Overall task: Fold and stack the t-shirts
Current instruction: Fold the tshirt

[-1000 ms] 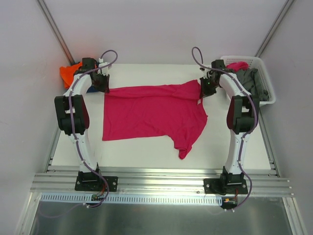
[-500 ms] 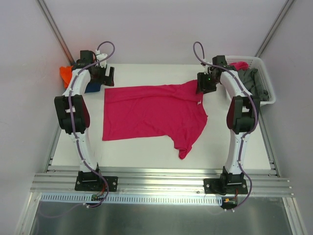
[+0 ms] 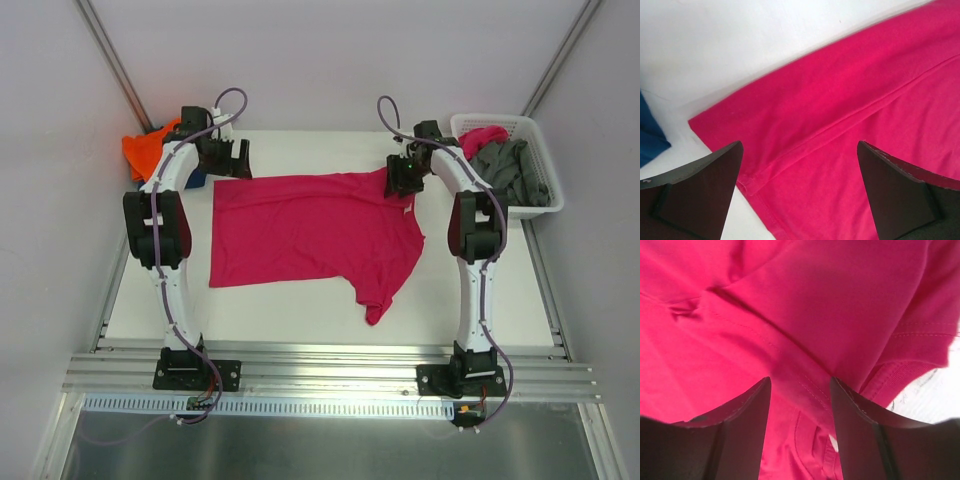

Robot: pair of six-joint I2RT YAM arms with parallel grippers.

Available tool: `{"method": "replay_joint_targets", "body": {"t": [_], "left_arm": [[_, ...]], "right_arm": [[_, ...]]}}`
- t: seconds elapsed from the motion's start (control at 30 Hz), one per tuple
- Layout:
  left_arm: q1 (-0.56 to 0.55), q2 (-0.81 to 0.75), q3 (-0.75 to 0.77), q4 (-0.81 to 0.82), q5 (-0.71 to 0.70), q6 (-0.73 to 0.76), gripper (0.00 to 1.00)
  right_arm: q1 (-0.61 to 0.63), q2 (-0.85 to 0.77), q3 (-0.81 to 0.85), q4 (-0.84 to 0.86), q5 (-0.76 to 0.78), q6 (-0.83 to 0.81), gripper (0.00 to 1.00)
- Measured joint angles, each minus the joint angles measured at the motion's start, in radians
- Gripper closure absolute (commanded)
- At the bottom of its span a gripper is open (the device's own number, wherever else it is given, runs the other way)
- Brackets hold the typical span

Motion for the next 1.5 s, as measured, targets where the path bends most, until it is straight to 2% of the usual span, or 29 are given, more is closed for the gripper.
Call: {"method": "replay_joint_targets", "body": {"t": [0.17,0.63,0.77,0.9,1.03,1.13,1.17,1.2,1.27,1.5], "left_arm": [[-0.001,-0.002,-0.039,-0.001,0.043,-0.035,0.01],[-0.045,-0.004,-0.096,-0.016,0.112,-0.086,0.01],[-0.059,-0.005,-0.098,-0.016,0.114,-0.091,0.01],[-0.066,-0.016,-0.109,-0.016,0.116,-0.098,0.01],[-0.066,-0.029,-0.114,-0.016,0.124,-0.104,0.01],[-0.065,-0.034,-0.114,-0.016,0.131,-0.106,0.01],[-0.065,-0.036,-0.114,-0.016,0.131,-0.107,0.01],[-0.065,-0.036,-0.114,-0.016,0.132,-0.107,0.01],[-0.065,-0.037,-0.114,-0.016,0.132,-0.108,0.01],[-0.065,-0.037,-0.114,-0.016,0.132,-0.109,0.01]], "right_arm": [[0.000,0.047,0.024,0.001,-0.002,0.021,0.46],[0.014,0.048,0.077,0.039,-0.002,0.044,0.47],[0.014,0.056,0.082,0.040,-0.005,0.054,0.69],[0.018,0.076,0.083,0.035,-0.007,0.069,0.62],[0.022,0.085,0.082,0.025,-0.012,0.074,0.59],[0.024,0.086,0.082,0.022,-0.013,0.074,0.73],[0.025,0.086,0.082,0.021,-0.014,0.075,0.90],[0.025,0.086,0.082,0.020,-0.014,0.075,0.95],[0.026,0.086,0.080,0.019,-0.014,0.080,0.99],[0.027,0.085,0.060,0.018,-0.014,0.081,1.00]]}}
